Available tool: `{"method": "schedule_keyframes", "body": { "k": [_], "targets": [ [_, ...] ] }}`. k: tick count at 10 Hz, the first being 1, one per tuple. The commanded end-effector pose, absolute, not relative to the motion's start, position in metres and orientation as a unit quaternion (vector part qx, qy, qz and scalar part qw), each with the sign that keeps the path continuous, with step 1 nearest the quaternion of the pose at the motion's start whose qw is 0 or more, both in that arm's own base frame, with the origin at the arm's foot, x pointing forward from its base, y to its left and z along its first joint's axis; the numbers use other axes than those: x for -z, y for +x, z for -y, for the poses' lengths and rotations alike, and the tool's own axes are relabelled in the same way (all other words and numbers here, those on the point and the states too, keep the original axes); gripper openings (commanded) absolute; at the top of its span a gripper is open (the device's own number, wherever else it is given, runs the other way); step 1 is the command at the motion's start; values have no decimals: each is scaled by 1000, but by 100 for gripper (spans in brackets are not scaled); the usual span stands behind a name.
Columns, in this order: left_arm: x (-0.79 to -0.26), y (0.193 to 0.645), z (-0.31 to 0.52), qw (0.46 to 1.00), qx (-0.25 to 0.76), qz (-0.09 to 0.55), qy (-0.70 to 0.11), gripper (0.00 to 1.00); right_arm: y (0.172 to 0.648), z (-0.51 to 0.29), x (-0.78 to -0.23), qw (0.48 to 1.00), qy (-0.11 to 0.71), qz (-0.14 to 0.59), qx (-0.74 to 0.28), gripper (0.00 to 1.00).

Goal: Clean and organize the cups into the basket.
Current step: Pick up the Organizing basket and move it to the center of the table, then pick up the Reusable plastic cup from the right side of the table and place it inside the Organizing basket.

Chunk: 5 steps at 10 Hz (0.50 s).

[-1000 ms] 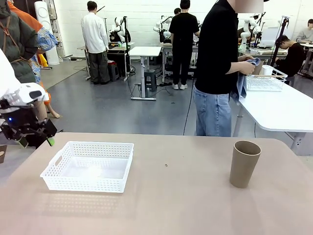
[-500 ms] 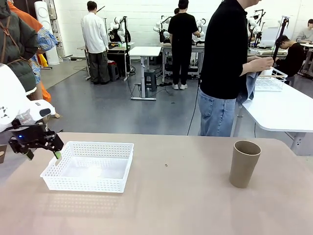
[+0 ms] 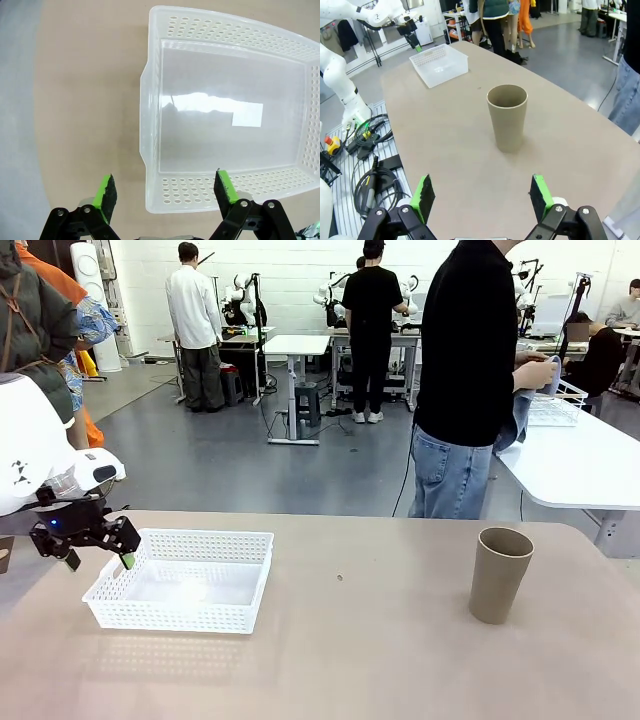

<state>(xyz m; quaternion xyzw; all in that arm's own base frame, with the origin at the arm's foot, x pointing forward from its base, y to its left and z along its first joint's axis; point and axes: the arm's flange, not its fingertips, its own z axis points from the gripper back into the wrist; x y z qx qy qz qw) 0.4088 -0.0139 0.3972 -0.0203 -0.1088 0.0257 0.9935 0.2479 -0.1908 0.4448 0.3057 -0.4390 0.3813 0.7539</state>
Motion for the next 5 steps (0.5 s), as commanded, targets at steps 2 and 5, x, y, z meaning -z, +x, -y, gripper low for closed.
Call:
{"method": "schedule_keyframes", "body": {
  "k": [2,5],
  "targets": [
    [-398,410,12,993,-29,116,-15,100,251,179,-443,705,260,458,-474,100],
    [-398,410,12,993,-29,116,-15,100,304,161,-412,639,270,419,-586,100]
  ]
}}
